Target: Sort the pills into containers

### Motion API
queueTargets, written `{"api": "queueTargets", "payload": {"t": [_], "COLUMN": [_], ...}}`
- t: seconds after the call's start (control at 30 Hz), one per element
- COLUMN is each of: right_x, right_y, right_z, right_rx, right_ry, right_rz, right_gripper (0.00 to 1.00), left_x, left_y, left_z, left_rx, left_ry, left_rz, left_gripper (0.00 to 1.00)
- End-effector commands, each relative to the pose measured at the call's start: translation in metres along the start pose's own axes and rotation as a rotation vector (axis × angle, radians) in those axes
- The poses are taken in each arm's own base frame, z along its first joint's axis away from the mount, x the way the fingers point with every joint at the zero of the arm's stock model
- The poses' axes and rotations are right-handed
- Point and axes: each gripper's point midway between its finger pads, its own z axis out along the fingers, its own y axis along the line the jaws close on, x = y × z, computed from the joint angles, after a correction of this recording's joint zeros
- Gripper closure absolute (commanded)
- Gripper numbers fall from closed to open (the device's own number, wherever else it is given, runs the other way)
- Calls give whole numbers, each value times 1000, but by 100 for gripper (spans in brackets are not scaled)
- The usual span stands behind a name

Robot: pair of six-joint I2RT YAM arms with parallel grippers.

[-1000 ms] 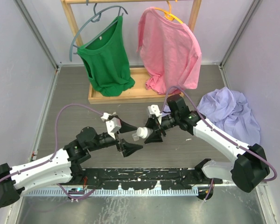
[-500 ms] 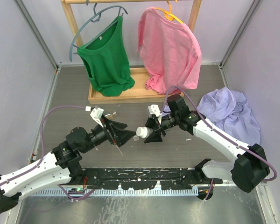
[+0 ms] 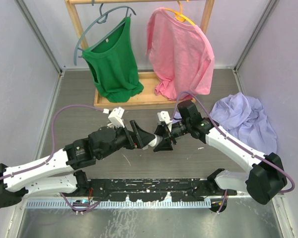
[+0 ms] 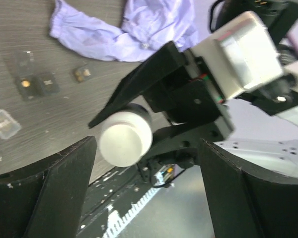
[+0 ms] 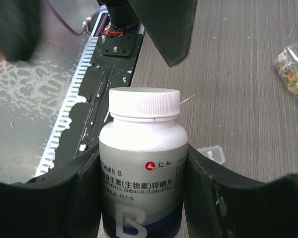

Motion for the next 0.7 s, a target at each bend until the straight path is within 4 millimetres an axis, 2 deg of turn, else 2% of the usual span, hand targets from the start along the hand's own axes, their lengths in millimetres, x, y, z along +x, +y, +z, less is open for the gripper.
{"api": "queueTargets", "payload": {"t": [0.0,0.2,0.43,0.67], "right_x": [-23,-23,-23,-24], "right_y": [-5,-5,-5,-5], "right_z": [-3,-3,-3,-4], "right_rx": [16,15,15,16], "right_ry": [-34,-35,-35,-36], "right_rz": [-89,-91,-91,-92], "right_gripper": [99,99,99,99], "left_x": [-6,-4,3,8], "left_y": [13,18,5,3], "left_z": [4,5,11,15], "left_rx": [-103,-121,-70,-59], "left_ry": [-32,-33,8,29], "left_rz": [-4,-6,-16,-21], "left_gripper": [18,22,26,36]}}
